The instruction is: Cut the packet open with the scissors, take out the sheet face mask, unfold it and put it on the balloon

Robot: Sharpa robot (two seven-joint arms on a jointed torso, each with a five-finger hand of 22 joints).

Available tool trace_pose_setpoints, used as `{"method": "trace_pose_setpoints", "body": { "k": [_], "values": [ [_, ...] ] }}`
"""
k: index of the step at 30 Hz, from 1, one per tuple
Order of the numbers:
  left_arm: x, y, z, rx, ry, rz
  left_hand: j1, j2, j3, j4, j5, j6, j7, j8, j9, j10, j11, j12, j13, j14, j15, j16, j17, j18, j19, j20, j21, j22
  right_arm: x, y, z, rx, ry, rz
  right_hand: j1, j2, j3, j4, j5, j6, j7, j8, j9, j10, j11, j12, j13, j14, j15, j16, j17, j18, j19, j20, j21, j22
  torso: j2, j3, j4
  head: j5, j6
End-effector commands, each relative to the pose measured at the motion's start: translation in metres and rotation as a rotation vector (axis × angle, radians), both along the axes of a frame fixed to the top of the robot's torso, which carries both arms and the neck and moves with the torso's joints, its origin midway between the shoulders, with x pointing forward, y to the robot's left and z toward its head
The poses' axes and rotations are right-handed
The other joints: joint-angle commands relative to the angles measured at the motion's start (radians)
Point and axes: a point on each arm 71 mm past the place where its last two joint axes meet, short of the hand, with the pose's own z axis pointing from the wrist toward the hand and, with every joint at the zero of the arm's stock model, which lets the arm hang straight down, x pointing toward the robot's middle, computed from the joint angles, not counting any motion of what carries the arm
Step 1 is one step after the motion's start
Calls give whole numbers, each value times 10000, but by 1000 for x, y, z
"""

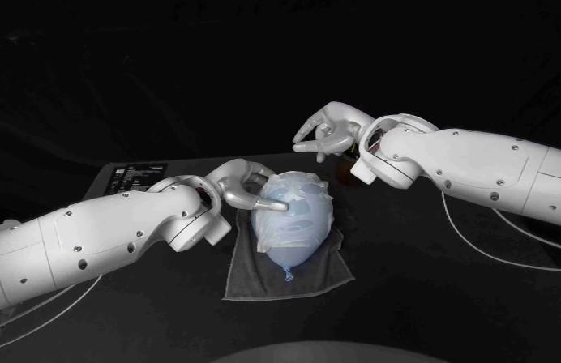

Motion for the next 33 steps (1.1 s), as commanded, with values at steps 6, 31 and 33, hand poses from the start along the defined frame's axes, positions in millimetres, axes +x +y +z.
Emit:
{"method": "trace_pose_setpoints", "body": {
  "k": [6, 31, 33],
  "values": [
    [-2, -4, -4, 29, 271, -273, 73, 1, -29, -1, -10, 90, 1411, 69, 8, 37, -20, 66, 0, 35, -14, -33, 10, 26, 32, -18, 35, 5, -9, 23, -10, -1220, 2615, 2408, 22, 475, -513, -192, 50, 18, 241, -411, -58, 1111, 200, 4360, 6211, 1033, 139, 2633, 5970, -389, 1371, -127, 3861, 4077, 0, -9, 13, -8, 92],
    [-4, -6, -4, 0, 334, -302, 77, 6, -24, -1, -8, 123, 1408, 103, 22, 51, -32, 86, 2, 50, -29, -31, 14, 40, 32, -18, 35, 5, -3, 33, -10, -2141, 1491, 1205, 197, 786, -838, -491, 49, -215, 443, -876, -102, 1262, 434, 4576, 6595, 1191, 334, 2806, 6912, -799, 1959, 167, 6747, 7552, 7, 6, -2, 3, 32],
    [-4, -6, -4, 2, 338, -301, 77, 6, -24, -1, -8, 123, 1408, 103, 22, 51, -32, 86, 2, 50, -29, -31, 14, 40, 32, -18, 35, 5, -3, 32, -9, -2103, 1450, 1168, 217, 799, -813, -514, 52, -201, 445, -880, -101, 1262, 437, 4576, 6595, 1191, 336, 2806, 6912, -798, 1952, 172, 6766, 7573, 7, 6, -4, 4, 34]
  ]
}}
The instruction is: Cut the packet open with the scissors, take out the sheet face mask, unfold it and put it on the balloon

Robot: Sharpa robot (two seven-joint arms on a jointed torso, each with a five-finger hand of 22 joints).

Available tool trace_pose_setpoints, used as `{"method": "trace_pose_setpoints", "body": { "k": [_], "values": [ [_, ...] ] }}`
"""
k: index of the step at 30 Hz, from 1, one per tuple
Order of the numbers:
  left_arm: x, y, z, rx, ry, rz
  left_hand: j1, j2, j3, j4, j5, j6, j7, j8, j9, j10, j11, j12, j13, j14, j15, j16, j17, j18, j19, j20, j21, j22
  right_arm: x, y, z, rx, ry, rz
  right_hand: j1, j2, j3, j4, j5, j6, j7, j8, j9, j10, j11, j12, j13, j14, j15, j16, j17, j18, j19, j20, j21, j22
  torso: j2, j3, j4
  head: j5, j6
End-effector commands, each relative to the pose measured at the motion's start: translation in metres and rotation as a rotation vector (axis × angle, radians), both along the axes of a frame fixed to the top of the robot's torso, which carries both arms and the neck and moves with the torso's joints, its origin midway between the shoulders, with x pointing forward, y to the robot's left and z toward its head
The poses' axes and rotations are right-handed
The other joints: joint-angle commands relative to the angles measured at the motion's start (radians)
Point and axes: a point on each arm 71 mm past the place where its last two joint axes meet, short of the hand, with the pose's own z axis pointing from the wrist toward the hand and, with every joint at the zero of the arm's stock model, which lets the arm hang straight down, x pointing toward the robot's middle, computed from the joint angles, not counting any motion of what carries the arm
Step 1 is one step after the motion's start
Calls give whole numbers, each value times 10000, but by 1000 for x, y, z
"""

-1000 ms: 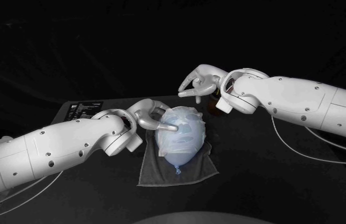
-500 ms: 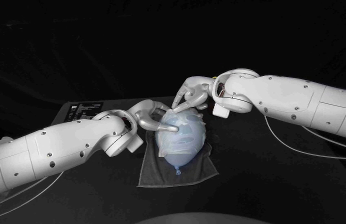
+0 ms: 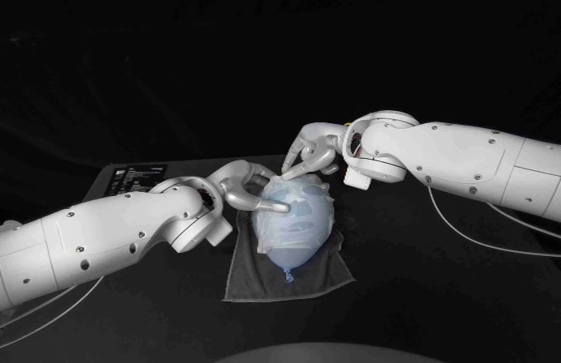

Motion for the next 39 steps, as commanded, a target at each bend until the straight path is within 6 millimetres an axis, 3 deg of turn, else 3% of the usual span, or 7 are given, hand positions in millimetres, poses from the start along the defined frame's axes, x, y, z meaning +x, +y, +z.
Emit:
{"method": "trace_pose_setpoints", "body": {
  "k": [1, 12, 39],
  "values": [
    [-4, -4, -3, 27, 307, -273, 77, 5, -24, -1, -8, 49, 1407, 66, 14, 52, -32, 39, 3, 50, -30, -31, 9, 40, 31, -17, 35, 6, 3, -2, 2, 25, -408, -279, 38, 79, 26, -52, -19, 37, -1, -41, 3, 1044, 67, 35, 2614, 1062, 58, 34, 2636, -100, 3, 57, 73, 68, 1, -5, 1, -5, 0],
    [-4, -4, -3, 22, 328, -282, 96, 9, -17, -1, -7, 68, 1406, 85, 22, 64, -37, 52, 4, 75, -36, -25, 16, 49, 33, -19, 35, 7, 1, -2, -3, -164, 38, -58, -27, 215, 124, -29, -37, 163, -16, -22, 21, 1044, 62, 35, 2614, 1062, 62, 34, 2636, -114, 4, 73, 206, 234, 2, -6, -3, 7, -26],
    [-3, -2, -4, 18, 370, -202, 118, 11, -13, -1, -6, 93, 1406, 111, 32, 76, -40, 67, 5, 97, -42, -21, 22, 57, 23, -15, 32, 1, -10, -2, -14, -330, 761, 472, -226, 153, 78, 30, -46, 520, -156, 97, 90, 1044, -51, 35, 2614, 1062, -19, 34, 2636, -102, -91, 29, 270, 327, -8, -2, -10, 35, -87]
  ]
}}
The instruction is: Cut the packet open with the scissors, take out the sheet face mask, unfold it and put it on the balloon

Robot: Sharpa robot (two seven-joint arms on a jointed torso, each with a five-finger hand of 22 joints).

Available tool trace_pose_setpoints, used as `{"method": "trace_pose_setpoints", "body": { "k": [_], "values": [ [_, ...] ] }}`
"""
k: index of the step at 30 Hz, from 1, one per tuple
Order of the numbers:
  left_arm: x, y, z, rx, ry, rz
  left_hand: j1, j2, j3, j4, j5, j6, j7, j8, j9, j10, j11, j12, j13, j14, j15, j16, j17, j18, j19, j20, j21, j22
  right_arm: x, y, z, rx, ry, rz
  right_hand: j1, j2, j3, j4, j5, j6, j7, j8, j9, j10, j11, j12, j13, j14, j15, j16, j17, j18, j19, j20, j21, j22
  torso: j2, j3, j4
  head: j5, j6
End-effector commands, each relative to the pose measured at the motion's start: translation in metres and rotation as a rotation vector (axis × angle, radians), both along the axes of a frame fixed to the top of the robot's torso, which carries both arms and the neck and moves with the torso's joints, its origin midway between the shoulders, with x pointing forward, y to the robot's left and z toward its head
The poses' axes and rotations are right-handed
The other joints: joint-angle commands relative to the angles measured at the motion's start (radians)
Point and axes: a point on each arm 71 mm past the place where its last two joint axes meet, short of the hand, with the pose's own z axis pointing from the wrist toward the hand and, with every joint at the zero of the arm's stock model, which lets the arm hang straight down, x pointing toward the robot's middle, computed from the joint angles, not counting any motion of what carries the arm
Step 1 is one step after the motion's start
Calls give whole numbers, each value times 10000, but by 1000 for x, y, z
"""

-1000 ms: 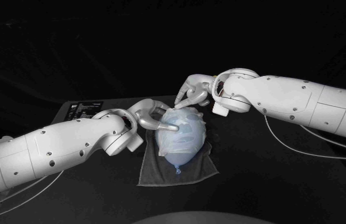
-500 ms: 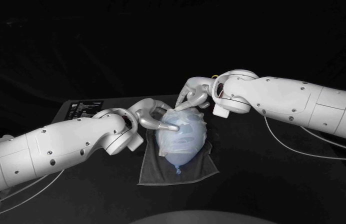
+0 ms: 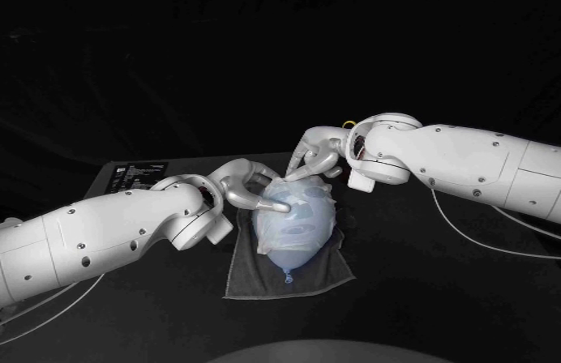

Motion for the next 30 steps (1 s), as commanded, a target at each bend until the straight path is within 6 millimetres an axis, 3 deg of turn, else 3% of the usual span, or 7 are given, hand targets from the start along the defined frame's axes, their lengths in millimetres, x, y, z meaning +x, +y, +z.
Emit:
{"method": "trace_pose_setpoints", "body": {
  "k": [1, 6, 12, 15, 20, 30],
  "values": [
    [-2, -2, -3, 23, 271, -166, 118, 12, -13, 0, -5, 93, 1405, 28, 7, 41, -5, 68, 2, 61, -7, -21, 17, 58, 23, -15, 33, 2, -5, 2, -4, -107, 373, 384, -141, -113, -50, 67, -48, 68, 6, 30, 15, 1047, -52, 35, 2627, 1081, -46, 35, 2635, -86, -60, -16, 53, 13, -4, 4, -5, -1, -11],
    [-2, -2, -3, 20, 284, -154, 128, 14, -13, 0, -5, 109, 1406, 43, 13, 49, -5, 76, 3, 73, -7, -18, 20, 64, 23, -17, 33, 2, -7, 2, -4, -83, 411, 471, -193, -188, -111, 80, -32, 88, -6, 25, 20, 1047, -61, 35, 2627, 1081, -53, 35, 2635, -131, 34, -27, 221, 242, -1, 9, -4, -8, -12],
    [-2, -2, -3, 11, 288, -154, 134, 15, -12, 0, -4, 117, 1407, 50, 16, 52, -4, 80, 3, 82, -6, -16, 23, 68, 22, -18, 32, 2, -7, 3, -4, -143, 164, 588, 250, 34, 222, -207, -37, 490, -195, 224, 115, 1047, -219, 35, 2627, 1081, -177, 35, 2635, -143, 58, -110, 342, 407, 0, 3, 2, -17, -23],
    [-2, -2, -3, 5, 293, -147, 137, 15, -11, 0, -4, 121, 1407, 54, 18, 54, -4, 82, 4, 88, -5, -15, 24, 69, 22, -18, 32, 1, -7, 3, -3, -184, -42, 666, 585, 275, 636, -507, -51, 896, -401, 460, 247, 1047, -395, 35, 2627, 1081, -321, 35, 2635, -142, 37, -225, 370, 459, -1, 2, -1, -17, -38],
    [-2, -2, -3, 5, 302, -136, 148, 17, -8, 0, -3, 135, 1408, 67, 23, 64, -3, 91, 5, 100, -3, -11, 28, 76, 15, -19, 30, -2, -6, 4, -1, -162, -421, 817, 770, 367, 1018, -903, -54, 1229, -642, 785, 468, 1047, -613, 35, 2627, 1081, -513, 35, 2635, -139, -4, -398, 372, 491, -1, -2, 6, -12, -38],
    [-2, -2, -3, 1, 321, -148, 148, 17, -8, 0, -3, 135, 1408, 67, 23, 64, -3, 91, 5, 100, -3, -11, 28, 76, 15, -19, 30, -2, -5, 4, 3, 189, -1137, 648, 319, 358, 1843, -1434, -54, 1137, -722, 1443, 1045, 1047, -704, 35, 2627, 1081, -613, 35, 2635, -150, -38, -535, 386, 589, 0, 0, 1, -11, -60]
  ]
}}
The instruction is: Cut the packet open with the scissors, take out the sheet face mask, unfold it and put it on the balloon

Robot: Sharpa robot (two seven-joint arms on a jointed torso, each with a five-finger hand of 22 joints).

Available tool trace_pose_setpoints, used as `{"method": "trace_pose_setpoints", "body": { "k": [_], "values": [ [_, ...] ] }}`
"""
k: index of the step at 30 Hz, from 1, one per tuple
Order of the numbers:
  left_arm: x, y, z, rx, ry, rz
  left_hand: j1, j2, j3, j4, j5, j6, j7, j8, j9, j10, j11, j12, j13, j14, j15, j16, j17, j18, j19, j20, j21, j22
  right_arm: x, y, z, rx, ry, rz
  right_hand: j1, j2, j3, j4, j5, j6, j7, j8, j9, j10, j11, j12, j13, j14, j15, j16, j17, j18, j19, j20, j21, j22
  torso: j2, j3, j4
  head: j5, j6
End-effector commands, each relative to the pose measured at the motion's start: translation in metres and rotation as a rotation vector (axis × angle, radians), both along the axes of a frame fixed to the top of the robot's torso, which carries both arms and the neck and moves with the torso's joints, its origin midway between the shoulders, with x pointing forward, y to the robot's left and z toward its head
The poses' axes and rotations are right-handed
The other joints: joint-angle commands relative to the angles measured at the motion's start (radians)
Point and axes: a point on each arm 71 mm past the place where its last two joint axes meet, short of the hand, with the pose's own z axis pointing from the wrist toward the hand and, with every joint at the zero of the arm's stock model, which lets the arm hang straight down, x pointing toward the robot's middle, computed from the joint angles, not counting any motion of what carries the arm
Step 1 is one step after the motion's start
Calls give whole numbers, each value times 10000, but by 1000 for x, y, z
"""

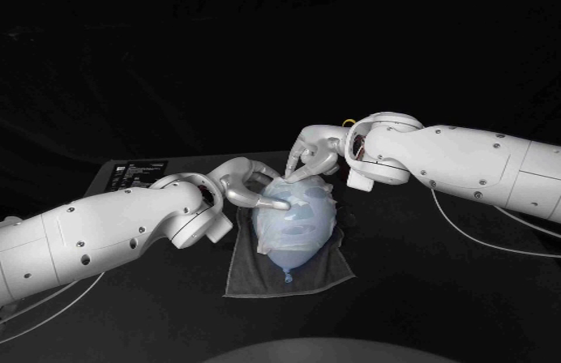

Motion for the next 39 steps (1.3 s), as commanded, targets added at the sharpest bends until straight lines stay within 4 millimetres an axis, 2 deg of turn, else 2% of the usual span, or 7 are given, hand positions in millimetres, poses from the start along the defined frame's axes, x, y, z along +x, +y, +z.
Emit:
{"method": "trace_pose_setpoints", "body": {
  "k": [1, 20, 28, 30, 31, 35, 39],
  "values": [
    [-3, -2, -3, 42, 254, -170, 110, -21, -8, 0, -3, 65, 1410, 67, 14, 64, -3, 51, 4, 101, -3, -11, 13, 76, 15, -19, 30, -2, 1, -1, 1, 101, -603, -20, -213, 31, 177, -50, 33, -60, -39, 371, 601, 1042, -97, 67, 2628, 1076, -76, 35, 2632, -72, 9, -79, 18, 21, 2, 1, -1, -1, -1],
    [-4, -4, -3, 23, 282, -241, 132, -18, 1, 0, -2, 77, 1410, 80, 19, 76, -2, 64, 5, 121, -2, -7, 18, 87, 15, -19, 30, -1, 10, -11, 8, 93, -2159, -1730, -1252, 17, 1636, -766, 31, -591, -99, 1415, 1980, 1042, -158, 67, 2628, 1076, -131, 35, 2632, -83, 36, -133, 36, 206, 3, 1, 3, -22, -4],
    [-4, -4, -3, 24, 284, -239, 148, -20, -2, 1, -3, 73, 1408, 81, 19, 77, -6, 70, 4, 117, -8, -8, 17, 94, 14, -20, 29, -2, 11, -12, 5, 116, -1973, -1923, -1548, 29, 1820, -780, 30, -740, -102, 1565, 2289, 1042, -161, 67, 2628, 1076, -134, 35, 2632, -60, -30, -139, -62, 126, 2, 1, 2, -21, -3],
    [-4, -4, -3, 25, 286, -232, 148, -20, -2, 1, -3, 73, 1408, 81, 19, 77, -6, 70, 4, 117, -8, -8, 17, 94, 14, -20, 29, -2, 9, -13, 5, 352, -1757, -1876, -1714, -98, 1762, -725, 26, -1076, -56, 1421, 2313, 1042, -130, 67, 2628, 1076, -114, 35, 2632, -72, -8, -129, -38, 174, -3, 0, -8, -9, 20],
    [-4, -4, -4, 25, 287, -229, 148, -20, -2, 1, -3, 73, 1408, 81, 19, 77, -6, 70, 4, 117, -8, -8, 17, 94, 14, -20, 29, -2, 9, -13, 5, 445, -1669, -1828, -2390, -557, 1283, -381, 43, -1754, 224, 976, 2157, 1042, 99, 67, 2628, 1076, -23, 35, 2632, -105, 54, -97, 35, 275, -3, 0, -8, -9, 20],
    [-3, -4, -4, 21, 293, -213, 148, -20, -2, 1, -3, 73, 1408, 81, 19, 77, -6, 70, 4, 117, -8, -8, 17, 94, 14, -20, 29, -2, 7, -13, 4, 837, -1175, -1622, -3217, -978, 508, 275, 22, -2114, 497, 496, 1962, 1042, 348, 67, 2628, 1076, 278, 35, 2632, -147, 100, 107, 75, 348, -1, 0, -2, -15, 47],
    [-3, -4, -4, 20, 293, -206, 148, -20, -2, 1, -3, 73, 1408, 81, 19, 77, -6, 70, 4, 117, -8, -8, 17, 94, 14, -20, 29, -2, 5, -12, 2, 987, -701, -1365, -3443, -1113, -130, 841, 27, -2311, 610, 121, 1832, 1042, 473, 67, 2628, 1076, 401, 35, 2632, -138, 126, 276, 98, 406, 0, 4, 5, -23, 68]
  ]
}}
